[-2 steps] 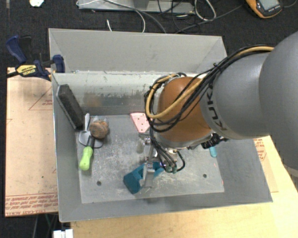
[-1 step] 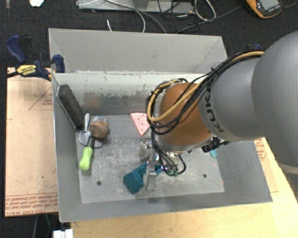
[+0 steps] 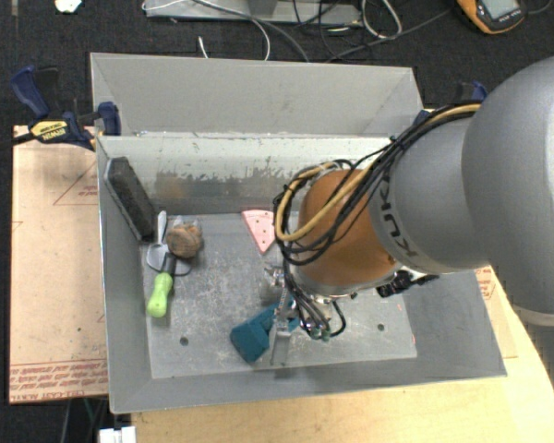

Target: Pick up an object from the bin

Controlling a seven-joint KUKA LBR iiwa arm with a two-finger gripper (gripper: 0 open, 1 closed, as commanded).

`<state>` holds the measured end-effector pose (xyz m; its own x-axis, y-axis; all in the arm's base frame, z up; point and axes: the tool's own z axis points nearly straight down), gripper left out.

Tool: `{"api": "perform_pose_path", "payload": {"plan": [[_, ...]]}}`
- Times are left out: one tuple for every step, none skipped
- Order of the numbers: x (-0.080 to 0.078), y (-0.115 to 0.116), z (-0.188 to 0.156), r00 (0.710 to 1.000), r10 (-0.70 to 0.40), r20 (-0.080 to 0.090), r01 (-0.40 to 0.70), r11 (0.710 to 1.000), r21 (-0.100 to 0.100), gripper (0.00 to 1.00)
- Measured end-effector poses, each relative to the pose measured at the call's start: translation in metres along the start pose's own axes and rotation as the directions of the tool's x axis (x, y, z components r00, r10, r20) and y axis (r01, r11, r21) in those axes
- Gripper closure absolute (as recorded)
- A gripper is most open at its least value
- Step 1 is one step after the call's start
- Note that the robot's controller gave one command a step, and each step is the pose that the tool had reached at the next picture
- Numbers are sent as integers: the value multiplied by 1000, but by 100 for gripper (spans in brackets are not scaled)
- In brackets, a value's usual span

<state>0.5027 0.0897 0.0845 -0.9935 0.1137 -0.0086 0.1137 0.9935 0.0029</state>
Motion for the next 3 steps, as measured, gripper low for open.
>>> {"api": "perform_pose_path", "payload": {"plan": [[0,-5,4,989,-145,-6,145,989,-1,0],[-17,-29,-22,947,-321,-5,321,947,1,100],[-17,-29,-22,947,-320,-5,320,947,1,100]]}}
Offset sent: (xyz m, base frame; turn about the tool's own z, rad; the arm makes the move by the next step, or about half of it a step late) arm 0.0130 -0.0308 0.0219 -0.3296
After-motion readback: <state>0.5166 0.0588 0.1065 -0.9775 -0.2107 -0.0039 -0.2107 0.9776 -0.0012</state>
